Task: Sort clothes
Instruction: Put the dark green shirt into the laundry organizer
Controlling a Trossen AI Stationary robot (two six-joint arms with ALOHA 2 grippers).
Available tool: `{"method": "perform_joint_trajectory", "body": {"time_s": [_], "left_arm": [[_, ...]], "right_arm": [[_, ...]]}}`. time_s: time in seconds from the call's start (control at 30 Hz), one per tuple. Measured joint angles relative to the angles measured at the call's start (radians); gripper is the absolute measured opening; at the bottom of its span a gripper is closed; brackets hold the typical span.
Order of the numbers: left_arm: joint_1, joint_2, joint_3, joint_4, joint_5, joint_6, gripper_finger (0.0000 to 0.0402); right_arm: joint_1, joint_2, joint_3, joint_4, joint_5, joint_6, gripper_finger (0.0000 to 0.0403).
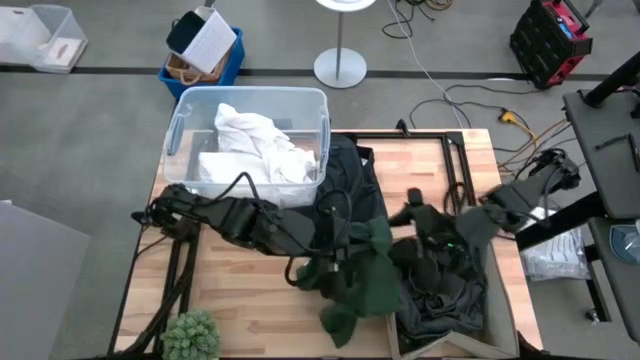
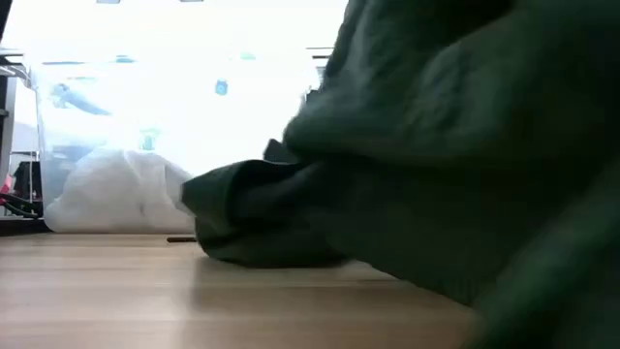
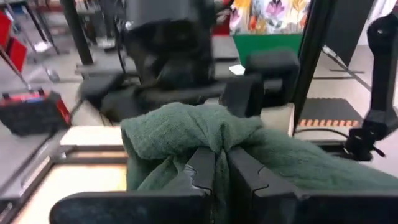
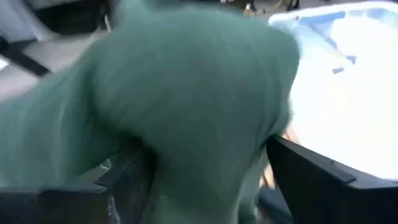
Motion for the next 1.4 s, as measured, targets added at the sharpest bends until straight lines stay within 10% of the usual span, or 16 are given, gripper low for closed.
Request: {"method": "perform_joint_trajectory", "body": {"time_s": [0.2, 0.43, 0.73, 1.1, 1.4], "left_arm": [[-0.002, 0.004, 0.0, 0.052, -0.035, 0.038, 0.0], [-0.006, -0.005, 0.018, 0.092, -0.159, 0.029, 0.0031], [-0.012, -0.086, 0.025, 0.059, -0.181, 0.12, 0.0165], [-0.013, -0.146, 0.024, 0.013, -0.284, 0.197, 0.0203], [-0.012, -0.141, 0.024, -0.013, -0.383, 0.197, 0.0201]], "right_arm": [[-0.062, 0.054, 0.0, 0.233, -0.154, -0.157, 0.0279], [-0.074, 0.066, 0.047, 0.257, -0.156, -0.245, 0.0034], [-0.072, 0.064, 0.456, -0.038, -0.241, -0.26, 0.0022], [-0.072, 0.087, 0.912, -0.143, -0.772, 0.076, 0.0022], [-0.072, 0.022, 0.897, -0.891, -0.602, 0.209, 0.0022]]}}
